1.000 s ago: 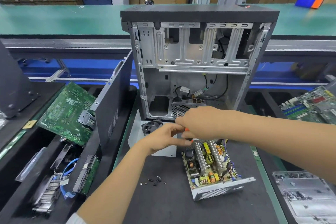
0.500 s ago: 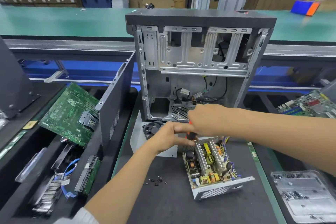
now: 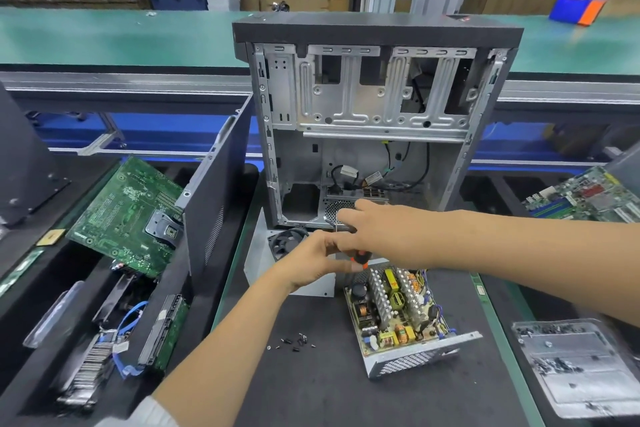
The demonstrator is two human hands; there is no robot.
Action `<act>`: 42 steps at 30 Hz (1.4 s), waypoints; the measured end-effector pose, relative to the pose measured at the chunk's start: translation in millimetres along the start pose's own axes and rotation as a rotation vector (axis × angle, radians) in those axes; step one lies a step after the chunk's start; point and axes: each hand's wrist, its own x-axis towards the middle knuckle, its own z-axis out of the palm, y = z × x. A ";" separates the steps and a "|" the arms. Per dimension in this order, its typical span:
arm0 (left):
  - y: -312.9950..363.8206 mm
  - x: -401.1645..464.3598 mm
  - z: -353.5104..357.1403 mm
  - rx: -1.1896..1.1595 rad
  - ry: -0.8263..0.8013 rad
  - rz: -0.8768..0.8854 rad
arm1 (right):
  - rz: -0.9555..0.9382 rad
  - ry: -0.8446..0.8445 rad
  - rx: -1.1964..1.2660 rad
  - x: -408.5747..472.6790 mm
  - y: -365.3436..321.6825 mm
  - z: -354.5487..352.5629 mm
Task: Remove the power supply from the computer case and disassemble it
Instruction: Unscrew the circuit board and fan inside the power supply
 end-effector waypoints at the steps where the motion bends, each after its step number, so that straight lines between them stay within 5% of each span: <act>1: 0.1 0.1 1.7 0.016 0.012 0.009 | 0.030 -0.049 0.045 -0.3 1.2 -2.2; 6: -1.1 4.7 2.4 0.091 0.057 0.062 | 0.417 -0.417 0.625 9.5 6.9 -30.0; 9: -3.0 4.2 1.0 0.085 0.057 0.057 | 0.354 -0.443 0.513 18.0 2.9 -33.5; 14: -0.7 -1.5 -3.9 -0.030 -0.006 0.000 | 0.059 -0.135 0.114 12.4 -0.7 -25.1; 17: -1.9 1.6 5.9 0.003 0.029 0.031 | 0.055 -0.128 -0.053 6.8 -0.4 -18.0; 21: -5.7 11.9 14.4 0.092 0.110 0.075 | 0.336 -0.466 0.346 7.4 8.3 -26.9; 23: -6.7 13.6 17.7 0.090 0.138 0.098 | 0.430 -0.508 0.450 13.0 11.9 -31.2; 28: -6.7 10.1 8.2 0.028 0.031 0.027 | 0.282 -0.429 0.160 16.9 1.2 -26.1; 34: -6.2 6.1 -2.5 0.032 -0.039 -0.031 | -0.182 0.091 -0.321 0.8 -4.6 -3.5; 36: -9.8 5.9 0.5 0.049 0.013 -0.013 | -0.249 0.127 -0.386 0.1 -6.4 -0.5; 40: -7.4 5.8 6.6 0.087 0.064 0.073 | 0.189 -0.165 0.040 4.5 -5.6 -22.5; 42: -6.9 6.9 10.6 0.088 0.064 0.093 | 0.279 -0.203 0.060 9.5 -5.7 -31.5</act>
